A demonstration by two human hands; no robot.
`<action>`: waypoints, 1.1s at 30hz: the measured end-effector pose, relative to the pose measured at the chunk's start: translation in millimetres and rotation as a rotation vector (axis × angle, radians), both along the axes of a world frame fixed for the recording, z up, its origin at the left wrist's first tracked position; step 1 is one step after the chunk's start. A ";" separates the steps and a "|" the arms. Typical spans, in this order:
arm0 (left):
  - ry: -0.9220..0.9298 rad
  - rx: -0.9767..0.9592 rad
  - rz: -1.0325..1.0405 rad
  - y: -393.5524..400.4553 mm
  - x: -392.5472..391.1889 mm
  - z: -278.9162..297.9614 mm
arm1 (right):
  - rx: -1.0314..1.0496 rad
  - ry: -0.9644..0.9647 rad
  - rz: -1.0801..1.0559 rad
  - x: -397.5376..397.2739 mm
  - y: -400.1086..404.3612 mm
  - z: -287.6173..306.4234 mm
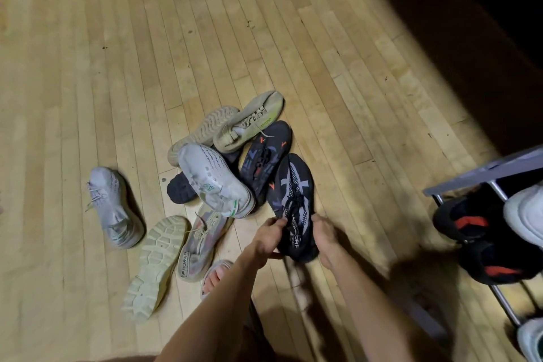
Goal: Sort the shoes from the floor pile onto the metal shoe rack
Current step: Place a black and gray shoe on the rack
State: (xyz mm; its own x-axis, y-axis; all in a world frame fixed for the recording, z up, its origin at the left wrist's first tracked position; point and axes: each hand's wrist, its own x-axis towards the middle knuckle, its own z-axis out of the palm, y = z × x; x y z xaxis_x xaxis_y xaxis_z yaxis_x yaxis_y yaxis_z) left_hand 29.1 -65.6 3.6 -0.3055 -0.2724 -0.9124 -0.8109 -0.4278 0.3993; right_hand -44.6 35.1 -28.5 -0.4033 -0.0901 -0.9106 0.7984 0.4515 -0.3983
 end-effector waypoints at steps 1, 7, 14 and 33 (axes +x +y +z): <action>0.008 -0.005 -0.012 1.8 -2.6 3.5 | -0.010 0.001 -0.034 1.1 -1.0 4.5; 0.090 -0.011 -0.075 8.2 -12.2 30.9 | -0.049 0.031 -0.174 2.5 -4.7 31.1; 0.220 0.130 -0.059 26.6 -14.0 86.1 | -0.034 0.206 -0.202 -16.4 24.9 54.6; 0.564 0.085 -0.328 142.6 -2.5 261.2 | -0.200 0.409 -0.370 17.2 165.1 290.5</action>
State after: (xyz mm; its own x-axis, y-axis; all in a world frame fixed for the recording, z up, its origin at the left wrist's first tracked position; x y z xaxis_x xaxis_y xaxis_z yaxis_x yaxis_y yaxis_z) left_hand 26.6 77.0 264.8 -0.7980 -0.0179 -0.6024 -0.5810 -0.2424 0.7770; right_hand -27.4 200.2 262.0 -0.7556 -0.0306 -0.6544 0.6524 0.0559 -0.7559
